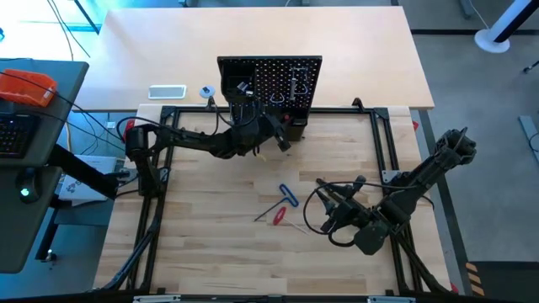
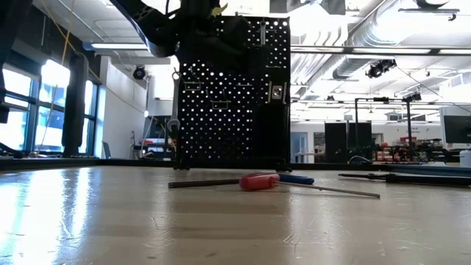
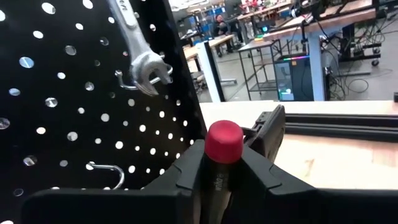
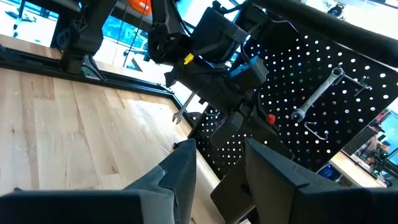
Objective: Hang tools onto peg board
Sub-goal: Put the nut driver into the bottom black bin on the pegboard, then hang the clamp on the pegboard
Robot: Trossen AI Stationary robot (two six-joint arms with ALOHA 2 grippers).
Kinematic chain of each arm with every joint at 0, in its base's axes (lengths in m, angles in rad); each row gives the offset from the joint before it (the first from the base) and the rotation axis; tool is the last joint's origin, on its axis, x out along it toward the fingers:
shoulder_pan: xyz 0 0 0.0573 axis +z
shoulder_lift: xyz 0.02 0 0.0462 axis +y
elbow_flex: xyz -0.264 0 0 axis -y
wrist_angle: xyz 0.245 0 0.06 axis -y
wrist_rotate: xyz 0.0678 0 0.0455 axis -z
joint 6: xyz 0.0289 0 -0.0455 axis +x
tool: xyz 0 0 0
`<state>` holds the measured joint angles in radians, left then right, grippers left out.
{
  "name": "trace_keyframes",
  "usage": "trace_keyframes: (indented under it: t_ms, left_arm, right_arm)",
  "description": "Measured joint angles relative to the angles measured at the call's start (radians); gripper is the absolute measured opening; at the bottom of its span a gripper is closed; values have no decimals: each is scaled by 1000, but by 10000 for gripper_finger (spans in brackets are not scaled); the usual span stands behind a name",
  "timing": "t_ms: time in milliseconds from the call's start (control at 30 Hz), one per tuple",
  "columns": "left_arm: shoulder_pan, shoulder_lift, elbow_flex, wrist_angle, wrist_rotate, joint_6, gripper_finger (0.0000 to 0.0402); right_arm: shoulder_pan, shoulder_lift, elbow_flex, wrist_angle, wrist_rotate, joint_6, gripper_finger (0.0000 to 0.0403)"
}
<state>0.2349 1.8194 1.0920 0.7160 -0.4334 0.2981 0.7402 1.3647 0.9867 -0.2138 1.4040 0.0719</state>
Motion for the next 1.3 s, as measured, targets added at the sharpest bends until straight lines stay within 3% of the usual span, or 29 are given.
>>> trace_keyframes:
  t_ms: [700,1067,1300]
  left_arm:
    - [1,0,0,-40,32,-7,66]
    - [0,-1,0,-39,24,-27,127]
    - [-36,-1,0,-35,-5,23,141]
  right_arm:
    - [-1,0,0,0,0,7,129]
    - [-1,0,0,0,0,7,129]
    - [7,0,0,-1,0,7,129]
